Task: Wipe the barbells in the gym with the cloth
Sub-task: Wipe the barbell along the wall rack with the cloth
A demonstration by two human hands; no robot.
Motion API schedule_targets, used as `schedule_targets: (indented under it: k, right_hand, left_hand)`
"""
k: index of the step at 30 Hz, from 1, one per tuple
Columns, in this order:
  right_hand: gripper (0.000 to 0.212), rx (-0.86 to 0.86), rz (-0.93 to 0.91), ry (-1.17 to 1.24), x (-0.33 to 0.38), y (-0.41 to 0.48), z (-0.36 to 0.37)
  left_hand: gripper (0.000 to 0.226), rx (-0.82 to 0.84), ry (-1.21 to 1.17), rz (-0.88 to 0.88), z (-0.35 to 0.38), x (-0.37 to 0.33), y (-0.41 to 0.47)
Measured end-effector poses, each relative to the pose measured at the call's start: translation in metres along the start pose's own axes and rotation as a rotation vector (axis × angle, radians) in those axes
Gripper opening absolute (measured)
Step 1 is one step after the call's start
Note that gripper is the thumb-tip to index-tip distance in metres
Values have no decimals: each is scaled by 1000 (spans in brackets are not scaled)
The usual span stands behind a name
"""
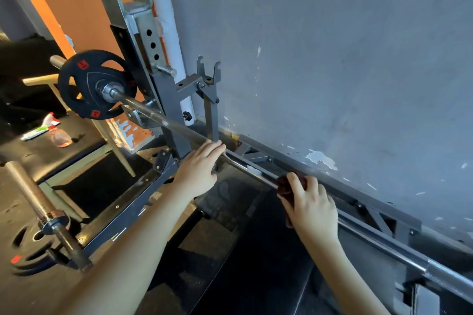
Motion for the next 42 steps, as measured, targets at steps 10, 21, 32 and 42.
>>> schedule_targets:
  k: [10,21,32,42]
  right_hand:
    - [53,218,33,68,54,39,33]
    - [54,104,186,-78,62,44,38]
    - [52,-169,559,-120,70,54,47]
    - [47,-185,475,-216,62,32,37]
  left_hand:
    - [75,79,15,-37,3,-5,-1]
    - [67,-8,236,236,-10,16,24]
    - [28,-302,23,411,5,60,58]
    - [33,-316,57,434,4,59,57]
Point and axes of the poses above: each hand's wrist, its own y-axis towards the middle knuckle, its own z-axis out of the palm, x = y × z, the point moved 8 cm from there along y, towards the middle knuckle, and after that the axes turned 7 degrees about y, right-handed, at the moved point
